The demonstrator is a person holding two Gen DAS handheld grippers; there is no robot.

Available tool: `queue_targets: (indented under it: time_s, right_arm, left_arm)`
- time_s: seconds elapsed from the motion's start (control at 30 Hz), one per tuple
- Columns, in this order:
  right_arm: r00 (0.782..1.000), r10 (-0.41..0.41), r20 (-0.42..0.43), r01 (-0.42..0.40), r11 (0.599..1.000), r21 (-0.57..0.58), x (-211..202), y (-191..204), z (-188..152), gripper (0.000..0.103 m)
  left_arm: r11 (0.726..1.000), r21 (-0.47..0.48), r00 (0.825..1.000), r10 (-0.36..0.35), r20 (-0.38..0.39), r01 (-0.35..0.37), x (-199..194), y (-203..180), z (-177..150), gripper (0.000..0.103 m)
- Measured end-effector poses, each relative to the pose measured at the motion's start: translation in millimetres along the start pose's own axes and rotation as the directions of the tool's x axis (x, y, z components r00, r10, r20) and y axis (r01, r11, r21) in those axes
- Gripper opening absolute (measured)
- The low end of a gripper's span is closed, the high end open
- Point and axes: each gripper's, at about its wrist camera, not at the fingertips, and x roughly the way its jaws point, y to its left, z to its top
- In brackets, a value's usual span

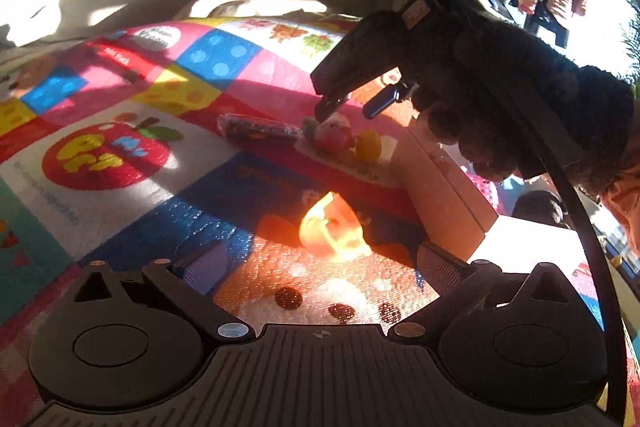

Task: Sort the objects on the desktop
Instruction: 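Grasp the pink figurine toy with the right gripper while the left reaches for the orange cup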

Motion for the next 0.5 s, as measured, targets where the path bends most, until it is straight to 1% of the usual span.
queue_targets:
  time_s: [0.07,0.13,0.17,0.23,0.3,0.33,0.37,0.43,0.5]
  right_arm:
    - [1.000,-0.016,-0.026,0.016,1.000,0.015,23.7,-1.8,5.8,0.054]
    - [0.997,-0.064,-0.043,0.064,0.998,0.005,39.9,1.6,6.1,0.054]
    - [0.995,-0.066,-0.069,0.066,0.998,-0.002,44.5,3.0,4.9,0.049]
    - [0.996,-0.078,-0.048,0.077,0.997,-0.011,36.0,4.0,2.2,0.047]
    - [0.998,-0.061,-0.009,0.061,0.998,-0.006,15.4,-0.3,-1.7,0.046]
    - [0.999,-0.046,0.016,0.045,0.999,0.016,-3.3,-5.4,-5.2,0.046]
    - [0.999,-0.014,0.038,0.012,0.999,0.038,-23.0,-10.8,-10.3,0.046]
    - [0.994,0.045,0.097,-0.050,0.998,0.047,-70.4,-19.0,-29.4,0.046]
    - [0.985,0.076,0.155,-0.081,0.996,0.030,-116.1,-23.6,-56.3,0.047]
  left_arm:
    - [0.998,-0.057,1.000,0.006,-0.016,-0.007,3.4,10.1,2.5,0.103]
    - [0.996,-0.086,0.999,-0.004,-0.040,0.000,7.0,15.8,3.6,0.103]
    - [0.996,-0.088,0.999,-0.009,-0.039,0.005,6.9,16.1,3.5,0.103]
    - [0.997,-0.067,0.999,-0.033,-0.031,0.030,4.6,13.0,2.2,0.103]
    - [0.998,-0.041,0.999,-0.041,-0.027,0.040,4.1,8.5,1.4,0.103]
    - [0.998,-0.032,0.999,-0.045,-0.024,0.045,4.9,7.1,1.4,0.103]
    - [0.998,-0.029,0.999,-0.048,-0.022,0.048,4.6,6.7,1.3,0.103]
    - [0.998,-0.032,0.998,-0.051,-0.025,0.050,4.9,7.4,1.3,0.103]
    - [0.998,-0.032,0.998,-0.052,-0.030,0.052,5.2,7.6,1.2,0.103]
